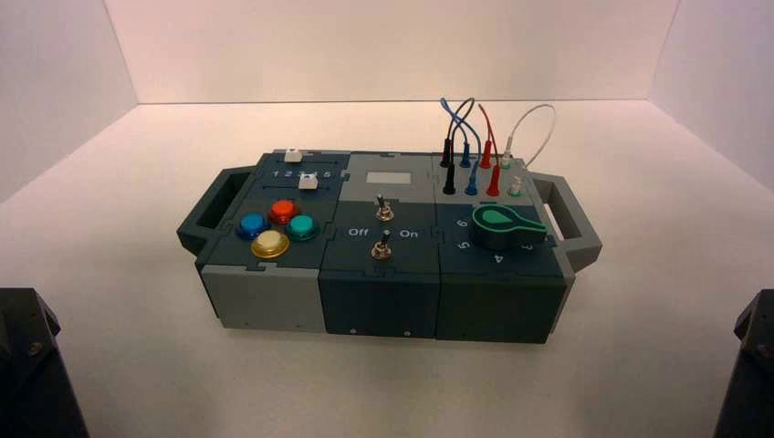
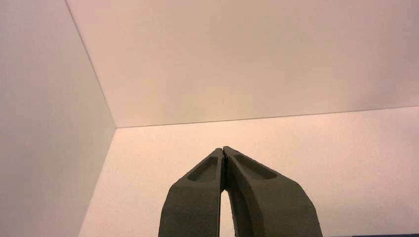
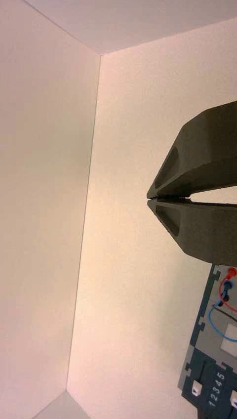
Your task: Push the red button with the right gripper.
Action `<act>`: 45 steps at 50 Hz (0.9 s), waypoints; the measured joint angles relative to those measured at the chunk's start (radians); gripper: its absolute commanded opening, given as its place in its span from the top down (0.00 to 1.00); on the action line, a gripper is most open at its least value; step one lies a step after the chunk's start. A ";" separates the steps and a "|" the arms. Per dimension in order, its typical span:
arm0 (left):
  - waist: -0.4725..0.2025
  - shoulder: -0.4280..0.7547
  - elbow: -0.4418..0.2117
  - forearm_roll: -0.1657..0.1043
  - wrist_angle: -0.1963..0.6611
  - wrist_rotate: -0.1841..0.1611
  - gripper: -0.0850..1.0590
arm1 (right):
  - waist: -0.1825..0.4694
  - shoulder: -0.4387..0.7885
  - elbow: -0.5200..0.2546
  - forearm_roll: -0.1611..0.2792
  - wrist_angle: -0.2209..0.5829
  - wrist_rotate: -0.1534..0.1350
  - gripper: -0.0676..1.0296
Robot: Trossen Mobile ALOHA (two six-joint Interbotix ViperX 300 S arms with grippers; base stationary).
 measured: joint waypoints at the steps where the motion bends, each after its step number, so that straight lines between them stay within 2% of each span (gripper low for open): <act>1: 0.000 0.000 0.002 0.000 0.000 0.000 0.95 | 0.000 0.000 0.000 0.000 0.000 0.000 0.96; 19: -0.002 0.003 0.002 0.000 0.000 0.000 0.95 | 0.002 0.000 0.000 0.002 0.002 0.002 0.96; 25: -0.006 0.012 0.000 0.000 0.025 0.000 0.95 | 0.006 0.003 0.000 0.012 0.015 0.002 0.96; 38: -0.115 0.067 -0.015 -0.002 0.104 0.000 0.95 | 0.095 0.052 -0.014 0.034 0.060 0.002 0.96; 45: -0.201 0.106 -0.044 -0.002 0.202 0.000 0.95 | 0.143 0.089 -0.026 0.038 0.078 0.002 0.96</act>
